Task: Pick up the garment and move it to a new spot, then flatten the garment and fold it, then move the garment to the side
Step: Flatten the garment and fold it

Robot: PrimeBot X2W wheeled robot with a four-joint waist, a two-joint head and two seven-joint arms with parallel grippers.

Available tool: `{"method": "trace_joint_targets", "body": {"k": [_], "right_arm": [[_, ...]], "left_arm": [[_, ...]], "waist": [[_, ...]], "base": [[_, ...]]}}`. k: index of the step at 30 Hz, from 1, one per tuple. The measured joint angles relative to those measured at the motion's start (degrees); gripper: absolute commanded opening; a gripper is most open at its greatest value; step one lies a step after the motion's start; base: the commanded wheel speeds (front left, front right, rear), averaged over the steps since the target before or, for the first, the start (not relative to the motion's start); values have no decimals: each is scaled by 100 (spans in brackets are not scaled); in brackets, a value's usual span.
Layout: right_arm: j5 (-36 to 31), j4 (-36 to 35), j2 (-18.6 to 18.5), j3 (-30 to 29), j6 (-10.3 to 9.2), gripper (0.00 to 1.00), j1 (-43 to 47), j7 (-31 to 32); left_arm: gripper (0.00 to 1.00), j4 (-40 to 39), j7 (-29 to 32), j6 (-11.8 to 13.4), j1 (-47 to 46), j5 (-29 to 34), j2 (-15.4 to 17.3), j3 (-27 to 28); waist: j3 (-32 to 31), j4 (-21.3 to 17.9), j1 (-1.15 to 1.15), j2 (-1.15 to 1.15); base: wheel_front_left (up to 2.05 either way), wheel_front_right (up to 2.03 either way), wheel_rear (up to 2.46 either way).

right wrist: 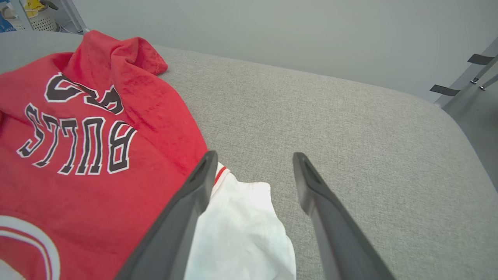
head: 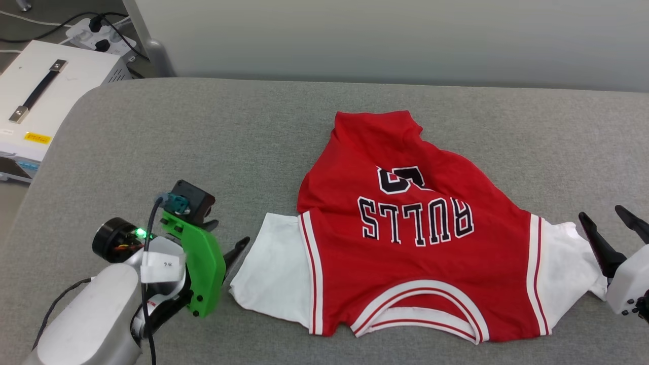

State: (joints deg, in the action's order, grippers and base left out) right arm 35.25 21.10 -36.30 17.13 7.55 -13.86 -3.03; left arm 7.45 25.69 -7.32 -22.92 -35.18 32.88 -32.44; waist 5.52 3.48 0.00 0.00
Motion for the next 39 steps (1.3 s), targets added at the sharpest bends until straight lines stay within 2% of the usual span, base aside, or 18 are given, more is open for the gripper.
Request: {"method": "trace_joint_targets", "body": {"k": [5,9,17,19,23,24,25,26,28,29,34,39], "right_arm": [[-236,-315,179,-246,0,100,117,242],[-356,-523,298,-357,0,100,124,408],[-528,-745,427,-417,0,100,136,591],[-536,-779,491,-403,0,100,135,633],[-536,-777,511,-382,0,100,133,633],[-536,-775,511,-379,0,100,133,633],[-536,-769,511,-378,0,100,133,633],[-536,-764,508,-380,0,100,133,633],[-534,-758,501,-386,0,100,133,633],[-535,-767,422,-390,0,100,135,657],[-536,-935,113,-426,0,100,141,848],[-367,-1311,-311,-346,0,100,180,1402]], "left_arm": [[100,-98,828,-1,-370,-664,334,-831],[100,115,1082,-1,-537,-1017,405,-1314],[100,927,1091,0,-800,-1291,375,-1928],[100,1343,900,-1,-920,-1343,305,-2108],[100,1590,745,-35,-1067,-1415,278,-2303],[50,1621,706,-44,-1101,-1434,281,-2356],[12,1627,651,-45,-1136,-1449,282,-2416],[0,1639,576,-45,-1159,-1478,283,-2444],[0,1685,356,-43,-1193,-1558,309,-2461],[0,1707,41,-43,-1218,-1671,321,-2492],[0,1697,-528,-43,-1229,-1775,487,-2296],[0,1547,-1010,43,-1236,-1837,744,-1975]], "waist": [[67,-61,0,0],[148,-124,0,0],[384,-249,0,0],[511,-313,0,0],[604,-371,0,1],[617,-383,0,1],[624,-392,0,0],[625,-392,0,0],[607,-381,0,0],[549,-360,0,0],[404,-317,0,0],[248,-285,0,0]], "base": [[0,0,0],[0,0,0],[0,0,0],[0,0,0],[0,0,0],[0,0,0],[0,0,0],[0,0,0],[0,0,0],[0,0,0],[0,0,0],[0,0,0]]}}
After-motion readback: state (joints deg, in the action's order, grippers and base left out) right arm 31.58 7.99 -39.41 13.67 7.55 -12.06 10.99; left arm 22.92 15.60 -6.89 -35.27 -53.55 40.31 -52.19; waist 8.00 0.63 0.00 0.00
